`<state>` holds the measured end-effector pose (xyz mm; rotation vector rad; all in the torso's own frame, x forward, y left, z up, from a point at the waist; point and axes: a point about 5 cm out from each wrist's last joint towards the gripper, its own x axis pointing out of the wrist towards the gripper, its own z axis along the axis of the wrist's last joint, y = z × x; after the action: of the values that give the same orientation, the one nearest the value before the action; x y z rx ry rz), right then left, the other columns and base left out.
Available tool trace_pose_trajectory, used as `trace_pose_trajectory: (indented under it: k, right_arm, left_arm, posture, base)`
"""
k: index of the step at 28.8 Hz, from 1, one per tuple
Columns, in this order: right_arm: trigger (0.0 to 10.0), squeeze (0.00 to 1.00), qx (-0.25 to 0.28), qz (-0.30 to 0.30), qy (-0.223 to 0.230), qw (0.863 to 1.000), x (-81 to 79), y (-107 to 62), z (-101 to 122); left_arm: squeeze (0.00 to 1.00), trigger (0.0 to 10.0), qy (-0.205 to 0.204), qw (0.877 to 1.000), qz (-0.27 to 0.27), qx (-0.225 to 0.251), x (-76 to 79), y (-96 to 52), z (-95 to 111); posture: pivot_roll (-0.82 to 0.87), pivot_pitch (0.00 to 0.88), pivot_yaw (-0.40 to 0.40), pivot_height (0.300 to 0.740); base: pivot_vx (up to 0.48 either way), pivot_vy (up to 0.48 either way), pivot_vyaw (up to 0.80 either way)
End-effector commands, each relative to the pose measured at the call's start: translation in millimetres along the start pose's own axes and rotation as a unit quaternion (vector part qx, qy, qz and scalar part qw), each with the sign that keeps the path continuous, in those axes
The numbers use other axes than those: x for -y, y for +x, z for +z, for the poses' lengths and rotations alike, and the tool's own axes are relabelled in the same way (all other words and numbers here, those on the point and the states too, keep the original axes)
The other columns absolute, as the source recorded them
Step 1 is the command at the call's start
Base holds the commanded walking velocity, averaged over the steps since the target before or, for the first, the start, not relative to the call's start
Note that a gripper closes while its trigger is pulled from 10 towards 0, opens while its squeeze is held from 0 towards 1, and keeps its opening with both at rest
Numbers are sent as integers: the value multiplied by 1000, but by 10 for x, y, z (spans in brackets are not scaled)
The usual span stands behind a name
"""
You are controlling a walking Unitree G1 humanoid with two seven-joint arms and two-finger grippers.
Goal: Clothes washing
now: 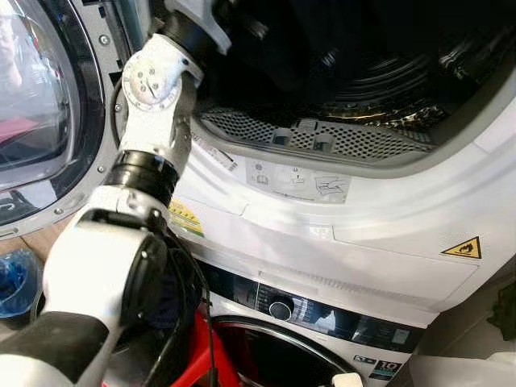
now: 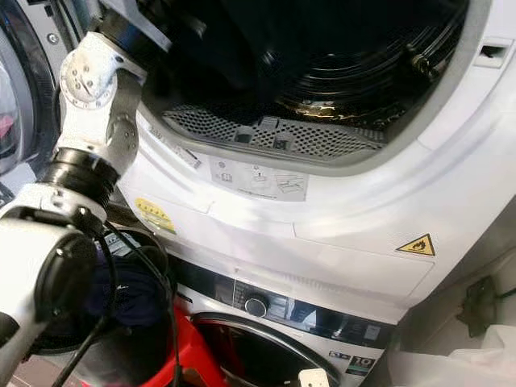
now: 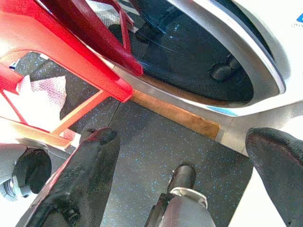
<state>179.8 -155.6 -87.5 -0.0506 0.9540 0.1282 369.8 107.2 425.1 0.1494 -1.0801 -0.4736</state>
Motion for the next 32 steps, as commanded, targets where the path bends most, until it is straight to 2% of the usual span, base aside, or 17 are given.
trace_pose_trajectory:
  k: [1,2,3,4,5,6,9,12,13,15,17,20,22,25,26,30,32]
  right_arm:
    - [10000,0,-3,-1,10,1000,-19,-4,-33]
    - [10000,0,-3,-2,10,1000,-19,-4,-33]
    - [10000,0,-2,-3,12,1000,-17,-3,-27]
    - [10000,0,-2,-3,12,1000,-17,-3,-27]
    - [10000,0,-2,-3,12,1000,-17,-2,-24]
    - [10000,0,-1,-4,14,1000,-18,-2,-21]
    - [10000,0,-1,-6,19,1000,-15,-5,-33]
    - [10000,0,-4,-8,21,1000,-11,-13,-68]
    - [10000,0,-5,-8,22,1000,-11,-15,-80]
    - [10000,0,-8,-10,24,1000,-10,-22,-108]
    - [10000,0,-9,-11,25,1000,-10,-25,-124]
    - [10000,0,-10,-14,28,999,-10,-29,-140]
    - [10000,0,-10,-15,30,999,-7,-31,-144]
    - [10000,0,-10,-17,31,999,-5,-33,-150]
    - [10000,0,-10,-18,31,999,-1,-34,-153]
    - [10000,0,-10,-20,32,999,7,-36,-156]
    - [10000,0,-9,-21,32,999,8,-35,-151]
  left_arm:
    - [0,0,-42,998,9,-46,-53,65,-69]
    - [0,0,-85,993,-1,-83,-16,54,-171]
    - [0,9961,-91,984,-19,-153,64,2,-332]
    - [0,9961,-91,984,-19,-153,64,2,-332]
    - [0,10000,-77,981,-25,-174,84,-22,-377]
    - [0,10000,-76,974,-47,-210,156,-81,-476]
    - [0,10000,-99,969,-48,-219,202,-110,-524]
    - [0,10000,-104,966,-53,-230,235,-120,-554]
    - [0,10000,-95,965,-64,-237,257,-123,-564]
    - [0,10000,-51,960,-85,-263,303,-138,-602]
    - [0,10000,-36,956,-93,-275,325,-149,-624]
    - [0,10000,20,945,-146,-294,430,-169,-662]
    - [0,10000,42,939,-171,-297,487,-174,-673]
    - [0,10000,49,936,-184,-295,528,-165,-671]
    - [976,10000,54,935,-196,-292,555,-161,-667]
    - [1000,10000,84,929,-225,-281,611,-155,-654]
    - [1000,10000,84,937,-213,-263,600,-109,-611]
  posture:
    - [30,0,76,740]
    - [24,0,78,740]
    - [20,0,80,740]
    - [20,0,80,740]
    - [17,0,83,740]
    - [9,0,87,740]
    - [4,0,91,740]
    - [-1,0,94,740]
    - [-3,0,95,740]
    - [-8,0,101,740]
    - [-13,0,105,740]
    - [-26,0,110,740]
    - [-28,0,111,740]
    - [-35,0,114,740]
    - [-35,0,114,740]
    - [-35,0,115,740]
    - [-33,0,115,740]
  base:
    - [0,0,0]
    - [0,0,0]
    - [0,0,0]
    - [0,0,0]
    - [0,0,0]
    - [0,0,0]
    - [0,0,0]
    - [0,0,0]
    - [0,0,0]
    - [0,0,0]
    - [0,0,0]
    - [0,0,0]
    - [0,0,0]
    - [0,0,0]
    - [0,0,0]
    - [0,0,0]
    - [0,0,0]
